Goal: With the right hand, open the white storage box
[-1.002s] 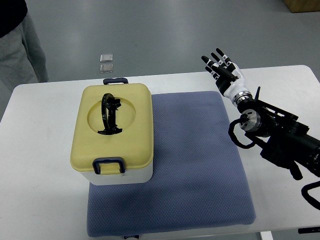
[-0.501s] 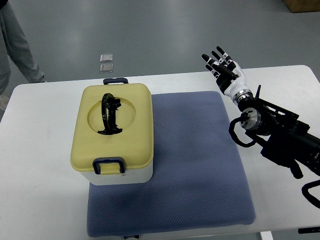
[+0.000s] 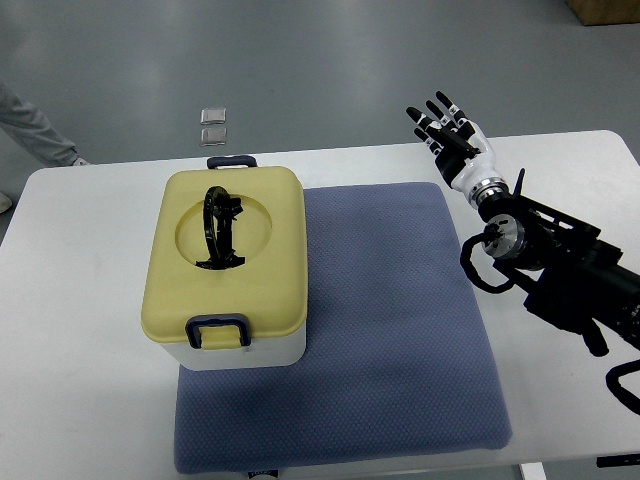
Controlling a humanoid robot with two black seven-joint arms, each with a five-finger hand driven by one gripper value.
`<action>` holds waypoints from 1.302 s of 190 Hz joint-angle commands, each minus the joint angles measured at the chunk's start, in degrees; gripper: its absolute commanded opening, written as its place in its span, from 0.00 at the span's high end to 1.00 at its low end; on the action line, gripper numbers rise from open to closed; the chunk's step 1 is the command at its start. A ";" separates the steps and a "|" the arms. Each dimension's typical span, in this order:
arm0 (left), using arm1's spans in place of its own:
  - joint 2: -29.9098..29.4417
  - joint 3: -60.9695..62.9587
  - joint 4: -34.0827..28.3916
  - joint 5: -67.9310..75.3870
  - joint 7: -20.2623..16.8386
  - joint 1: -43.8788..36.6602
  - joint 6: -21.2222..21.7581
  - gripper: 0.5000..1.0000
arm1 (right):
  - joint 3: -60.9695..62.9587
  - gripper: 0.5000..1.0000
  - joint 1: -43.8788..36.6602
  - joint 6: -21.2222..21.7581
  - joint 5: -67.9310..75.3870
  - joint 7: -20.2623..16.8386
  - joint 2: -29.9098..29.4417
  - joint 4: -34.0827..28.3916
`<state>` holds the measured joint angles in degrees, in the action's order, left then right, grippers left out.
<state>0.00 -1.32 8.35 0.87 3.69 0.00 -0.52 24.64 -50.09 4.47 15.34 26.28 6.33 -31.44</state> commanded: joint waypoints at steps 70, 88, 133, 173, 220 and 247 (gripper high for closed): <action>0.00 0.01 0.00 0.01 0.00 0.00 0.00 0.00 | -0.47 0.14 -2.82 -0.61 -5.32 0.00 0.08 -0.46; 0.00 0.01 0.00 0.01 0.00 0.00 0.00 0.00 | -0.82 0.14 -4.57 -0.52 -8.57 0.00 0.52 -0.73; 0.00 0.01 0.00 0.01 0.00 0.00 0.00 0.00 | -0.91 0.14 -11.69 0.45 -21.75 -0.09 5.36 -6.79; 0.00 0.01 0.00 0.01 0.00 0.00 0.00 0.00 | -2.58 0.14 -22.67 5.81 -38.36 -0.18 8.43 -11.71; 0.00 0.01 0.00 0.01 0.00 0.00 0.00 0.00 | -6.10 0.14 -31.03 13.81 -57.61 -0.09 5.80 -13.65; 0.00 0.01 0.00 0.01 0.00 0.00 0.00 0.00 | -7.68 0.14 -34.63 18.82 -70.88 0.61 1.49 -13.65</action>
<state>0.00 -1.32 8.35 0.88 3.68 0.01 -0.53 17.91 -82.07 19.58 -46.51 26.29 10.87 -44.94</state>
